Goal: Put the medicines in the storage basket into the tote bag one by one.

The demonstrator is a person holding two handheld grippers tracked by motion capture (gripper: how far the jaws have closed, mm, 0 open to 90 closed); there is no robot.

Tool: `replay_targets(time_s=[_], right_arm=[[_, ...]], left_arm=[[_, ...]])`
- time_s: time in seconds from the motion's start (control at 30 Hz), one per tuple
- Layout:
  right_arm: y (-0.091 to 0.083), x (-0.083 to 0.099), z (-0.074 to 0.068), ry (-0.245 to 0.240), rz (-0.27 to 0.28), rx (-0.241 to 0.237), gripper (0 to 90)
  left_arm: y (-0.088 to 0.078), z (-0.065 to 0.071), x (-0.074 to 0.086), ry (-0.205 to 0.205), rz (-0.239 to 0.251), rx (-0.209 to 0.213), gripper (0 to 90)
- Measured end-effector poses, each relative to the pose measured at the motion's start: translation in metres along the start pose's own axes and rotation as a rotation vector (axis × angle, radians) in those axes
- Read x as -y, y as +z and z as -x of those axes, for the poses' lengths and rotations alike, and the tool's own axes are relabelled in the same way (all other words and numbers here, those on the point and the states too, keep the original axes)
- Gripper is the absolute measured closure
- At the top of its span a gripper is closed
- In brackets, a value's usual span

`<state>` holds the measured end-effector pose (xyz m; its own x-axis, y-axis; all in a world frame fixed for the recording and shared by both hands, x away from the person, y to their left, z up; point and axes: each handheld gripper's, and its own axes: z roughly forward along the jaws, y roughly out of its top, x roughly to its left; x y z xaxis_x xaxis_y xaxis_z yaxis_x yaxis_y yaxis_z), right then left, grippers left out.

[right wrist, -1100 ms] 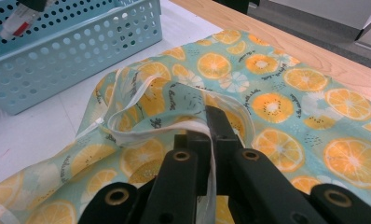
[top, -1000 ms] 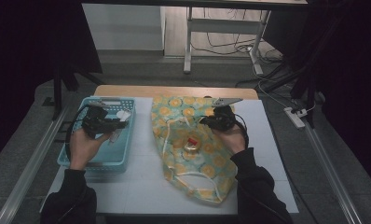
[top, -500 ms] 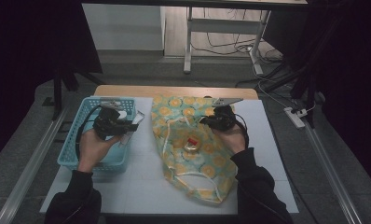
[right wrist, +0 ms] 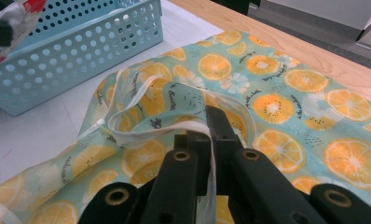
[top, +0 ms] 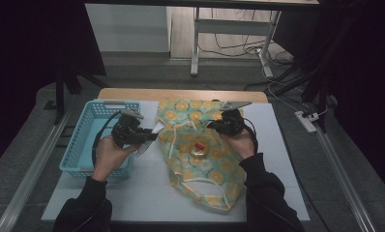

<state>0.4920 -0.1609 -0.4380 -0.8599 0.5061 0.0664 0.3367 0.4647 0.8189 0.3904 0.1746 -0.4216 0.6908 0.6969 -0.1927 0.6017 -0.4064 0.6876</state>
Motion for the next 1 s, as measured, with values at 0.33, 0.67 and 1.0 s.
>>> replay_targets(time_s=[0.33,0.67,1.0], right_arm=[[-0.001,0.000,0.002,0.011,0.004,0.007,89.5],[0.000,0.000,0.003,0.013,0.004,0.010,89.5],[0.001,0.001,0.003,0.019,-0.001,0.010,89.5]], left_arm=[[0.026,0.027,-0.013,0.067,-0.037,0.064,74.8],[0.059,0.046,-0.021,0.107,-0.093,0.104,74.8],[0.091,0.063,-0.033,0.152,-0.143,0.124,74.8]])
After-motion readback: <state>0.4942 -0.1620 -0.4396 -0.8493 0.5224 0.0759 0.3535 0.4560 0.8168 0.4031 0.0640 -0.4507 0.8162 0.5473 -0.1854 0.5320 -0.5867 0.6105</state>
